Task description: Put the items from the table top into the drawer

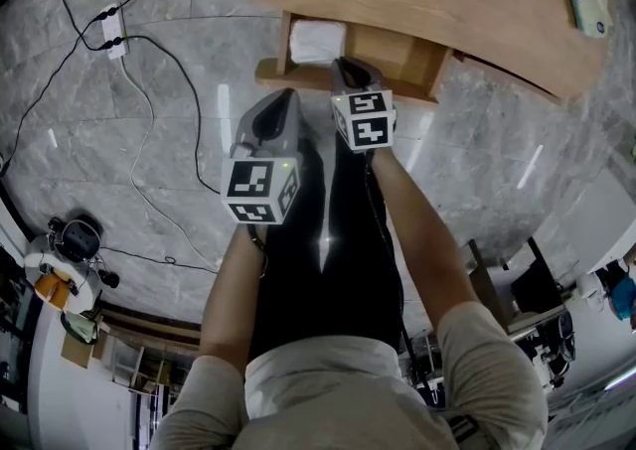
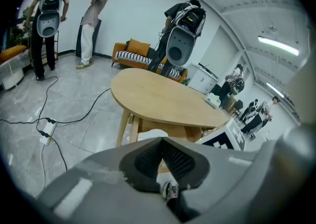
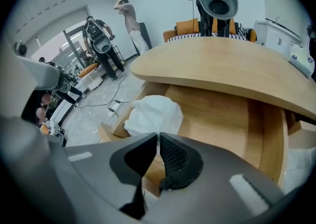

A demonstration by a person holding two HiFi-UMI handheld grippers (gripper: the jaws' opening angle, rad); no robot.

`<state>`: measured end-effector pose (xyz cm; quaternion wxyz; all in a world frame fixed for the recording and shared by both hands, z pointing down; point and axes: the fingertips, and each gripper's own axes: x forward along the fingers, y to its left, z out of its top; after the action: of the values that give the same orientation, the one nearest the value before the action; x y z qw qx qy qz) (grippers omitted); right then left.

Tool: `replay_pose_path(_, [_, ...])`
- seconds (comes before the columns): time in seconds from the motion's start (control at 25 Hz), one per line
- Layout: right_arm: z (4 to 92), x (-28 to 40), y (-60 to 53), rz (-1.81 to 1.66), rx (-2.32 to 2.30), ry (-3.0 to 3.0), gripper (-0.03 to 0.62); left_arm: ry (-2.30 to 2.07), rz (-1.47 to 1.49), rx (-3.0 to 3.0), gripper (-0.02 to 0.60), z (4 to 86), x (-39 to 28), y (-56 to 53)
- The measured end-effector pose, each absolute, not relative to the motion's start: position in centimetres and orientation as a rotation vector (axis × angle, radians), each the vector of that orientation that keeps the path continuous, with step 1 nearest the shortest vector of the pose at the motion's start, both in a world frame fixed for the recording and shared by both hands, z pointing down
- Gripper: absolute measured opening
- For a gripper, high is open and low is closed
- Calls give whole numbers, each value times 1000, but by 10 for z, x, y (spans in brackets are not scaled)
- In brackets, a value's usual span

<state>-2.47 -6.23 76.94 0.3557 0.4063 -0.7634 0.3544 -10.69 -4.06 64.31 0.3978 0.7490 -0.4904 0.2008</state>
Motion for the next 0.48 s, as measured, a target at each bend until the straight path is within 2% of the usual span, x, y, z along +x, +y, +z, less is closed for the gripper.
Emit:
replay_pose_path(0.2, [770,-23,-63,927,1047,-1958,41,-1240,511,1895,20,642,-107,-42])
replay_pose_path(0.32, [768,-23,-61,934,1026,-1956,87,-1234,516,1892,20,641,-106,-40])
replay_pose_path(0.48, [758,-21,-63,925,1021,-1962,89,-1235,512,1895,20,635,-102,-41])
